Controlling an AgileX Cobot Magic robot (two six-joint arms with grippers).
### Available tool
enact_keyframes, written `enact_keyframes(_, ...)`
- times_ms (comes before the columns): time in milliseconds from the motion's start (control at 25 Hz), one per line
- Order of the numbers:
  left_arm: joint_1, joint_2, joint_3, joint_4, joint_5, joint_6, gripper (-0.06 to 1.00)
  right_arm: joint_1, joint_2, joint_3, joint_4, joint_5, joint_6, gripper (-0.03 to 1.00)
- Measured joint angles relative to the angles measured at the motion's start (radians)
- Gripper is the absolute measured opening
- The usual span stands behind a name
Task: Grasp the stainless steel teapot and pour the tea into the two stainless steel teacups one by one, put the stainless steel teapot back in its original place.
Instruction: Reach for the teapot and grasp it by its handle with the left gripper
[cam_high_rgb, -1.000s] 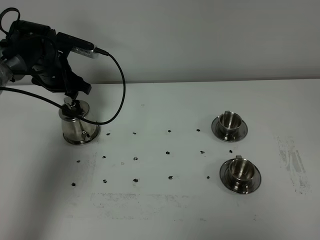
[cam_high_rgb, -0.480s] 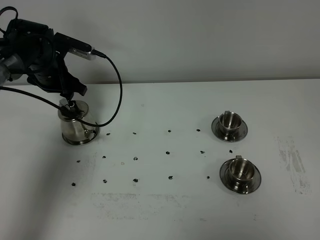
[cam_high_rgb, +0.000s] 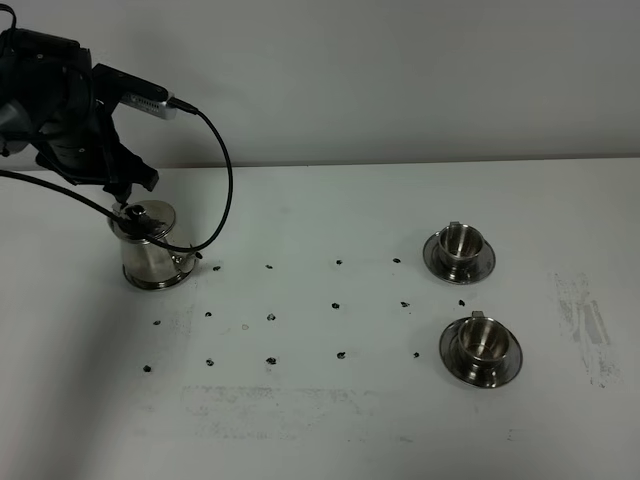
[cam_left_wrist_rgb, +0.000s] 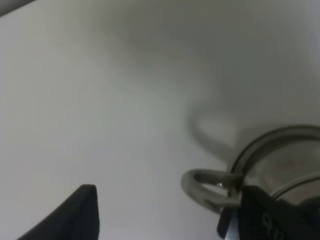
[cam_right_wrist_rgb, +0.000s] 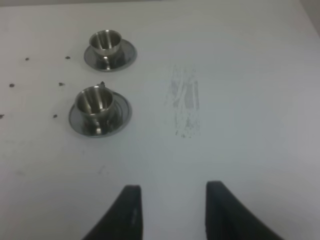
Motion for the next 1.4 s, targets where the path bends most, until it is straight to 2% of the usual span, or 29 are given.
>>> enact_keyframes(280, 0.004, -0.050, 0.000, 0.012, 0.014, 0.021, 0.60, 0.000, 0.000, 0.000, 0.000, 0.000, 0.000, 0.29)
enact_keyframes(440, 0.010, -0.132, 0.000, 0.023, 0.070, 0.036, 0.60, 0.000, 0.000, 0.000, 0.000, 0.000, 0.000, 0.29)
enact_keyframes(600, 0.049, -0.194, 0.000, -0.013, 0.097, 0.046, 0.60, 0.000, 0.000, 0.000, 0.000, 0.000, 0.000, 0.29)
enact_keyframes(720, 0.083, -0.238, 0.055, -0.044, 0.079, 0.067, 0.60, 0.000, 0.000, 0.000, 0.000, 0.000, 0.000, 0.29)
enact_keyframes(800, 0.106, -0.284, 0.154, -0.055, 0.024, 0.072, 0.60, 0.000, 0.000, 0.000, 0.000, 0.000, 0.000, 0.29)
enact_keyframes(880, 0.130, -0.341, 0.286, -0.079, -0.073, 0.075, 0.60, 0.000, 0.000, 0.000, 0.000, 0.000, 0.000, 0.29)
enact_keyframes(960, 0.155, -0.413, 0.424, -0.095, -0.202, 0.079, 0.60, 0.000, 0.000, 0.000, 0.000, 0.000, 0.000, 0.29)
enact_keyframes(1120, 0.199, -0.518, 0.667, -0.161, -0.541, 0.085, 0.60, 0.000, 0.000, 0.000, 0.000, 0.000, 0.000, 0.29)
enact_keyframes(1200, 0.207, -0.518, 0.723, -0.220, -0.656, 0.089, 0.60, 0.000, 0.000, 0.000, 0.000, 0.000, 0.000, 0.29)
enact_keyframes(1400, 0.208, -0.421, 0.727, -0.353, -0.736, 0.090, 0.60, 0.000, 0.000, 0.000, 0.000, 0.000, 0.000, 0.29)
